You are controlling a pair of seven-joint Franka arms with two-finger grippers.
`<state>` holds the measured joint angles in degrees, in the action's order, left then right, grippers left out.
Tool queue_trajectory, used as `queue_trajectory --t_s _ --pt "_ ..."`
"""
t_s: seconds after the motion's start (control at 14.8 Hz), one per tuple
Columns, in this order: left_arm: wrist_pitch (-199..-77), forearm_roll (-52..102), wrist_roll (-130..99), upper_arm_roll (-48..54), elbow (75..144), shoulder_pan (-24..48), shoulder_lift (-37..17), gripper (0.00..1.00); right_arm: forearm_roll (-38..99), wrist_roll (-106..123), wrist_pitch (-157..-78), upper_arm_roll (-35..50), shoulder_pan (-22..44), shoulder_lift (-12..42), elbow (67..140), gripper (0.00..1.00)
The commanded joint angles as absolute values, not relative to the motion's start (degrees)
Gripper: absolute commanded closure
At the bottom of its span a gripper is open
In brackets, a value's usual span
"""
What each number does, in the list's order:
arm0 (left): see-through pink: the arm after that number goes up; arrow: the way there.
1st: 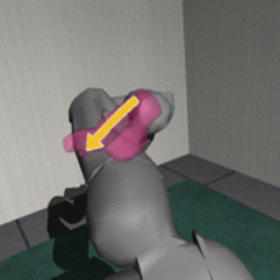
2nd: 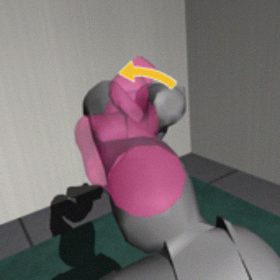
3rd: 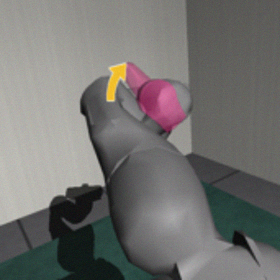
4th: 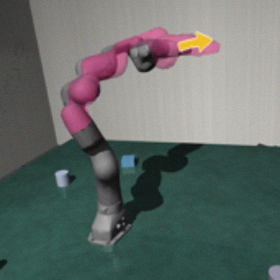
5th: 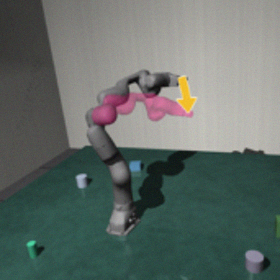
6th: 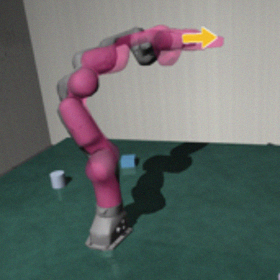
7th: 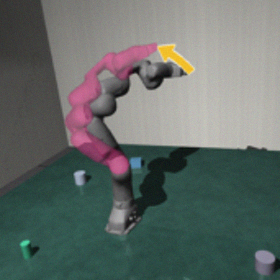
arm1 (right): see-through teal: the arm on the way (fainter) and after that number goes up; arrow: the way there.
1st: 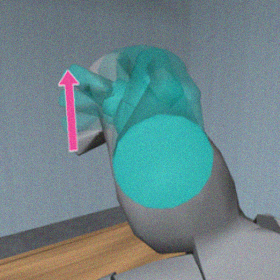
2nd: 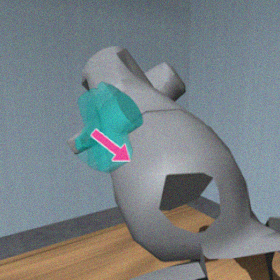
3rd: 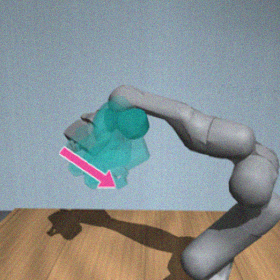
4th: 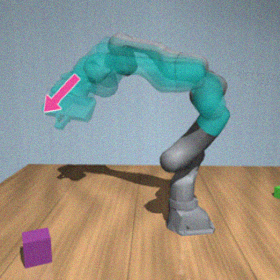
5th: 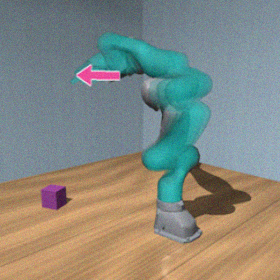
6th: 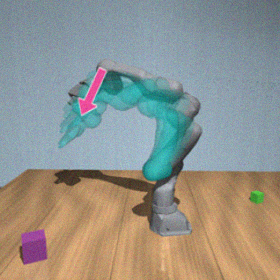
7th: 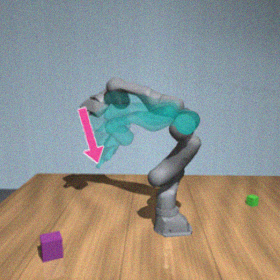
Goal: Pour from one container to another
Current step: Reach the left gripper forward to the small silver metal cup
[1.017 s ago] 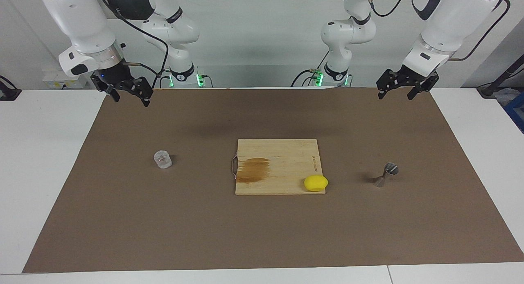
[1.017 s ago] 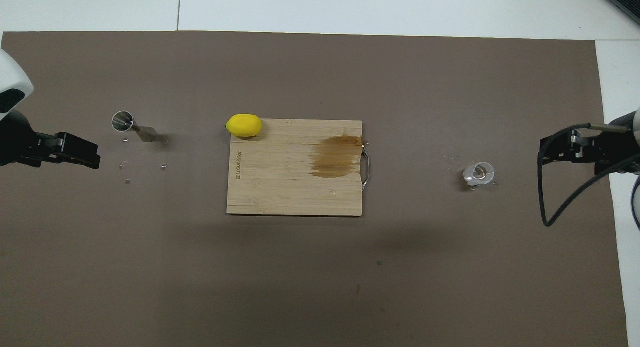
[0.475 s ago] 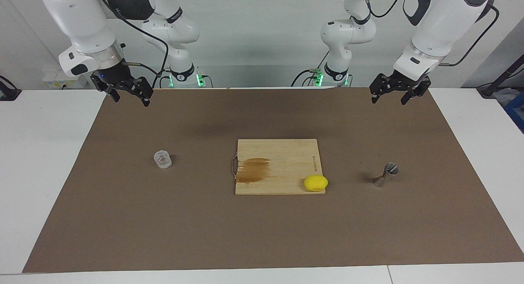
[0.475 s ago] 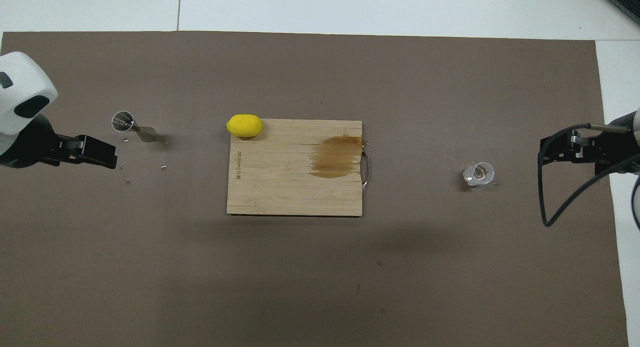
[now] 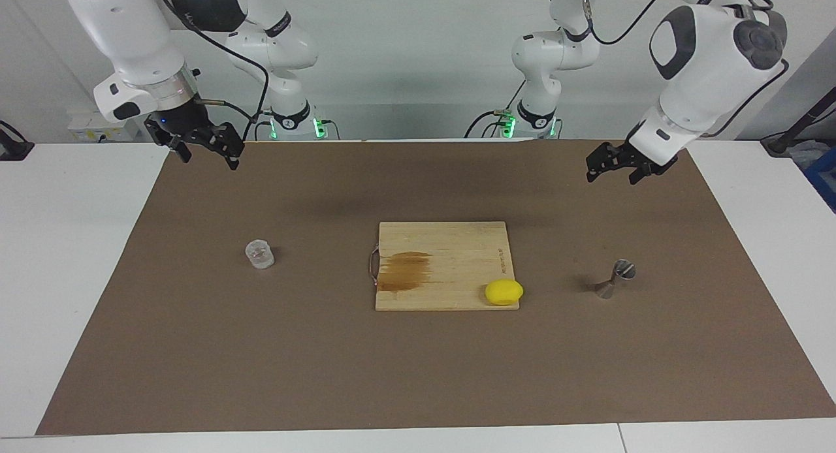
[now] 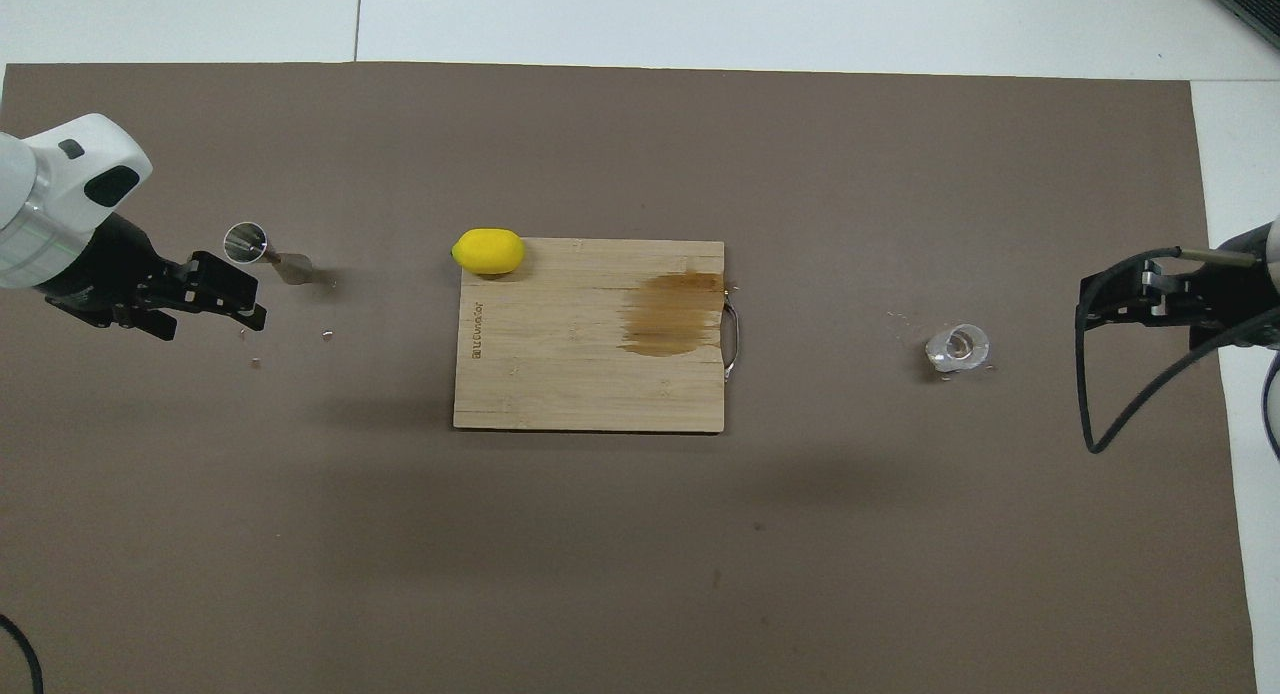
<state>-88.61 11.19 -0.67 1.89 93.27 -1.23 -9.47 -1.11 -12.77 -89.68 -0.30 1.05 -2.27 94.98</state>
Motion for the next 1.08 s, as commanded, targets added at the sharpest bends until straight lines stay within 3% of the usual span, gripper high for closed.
queue_trajectory --t_s 0.0,0.27,1.02 --pt "-86.83 17.9 -7.34 -1.13 90.97 -1.58 -12.21 0.0 -0.88 -11.6 -89.38 0.0 0.35 -3.34 96.06 0.01" --pt "-87.18 30.82 -23.35 -6.85 92.54 -2.63 -14.67 0.0 -0.88 -11.6 -89.38 0.0 0.35 -3.34 96.06 0.0" --pt "-94.83 51.39 -53.77 -6.77 98.35 -12.38 -21.44 0.0 -0.88 -11.6 -89.38 0.0 0.35 -3.34 96.06 0.0"
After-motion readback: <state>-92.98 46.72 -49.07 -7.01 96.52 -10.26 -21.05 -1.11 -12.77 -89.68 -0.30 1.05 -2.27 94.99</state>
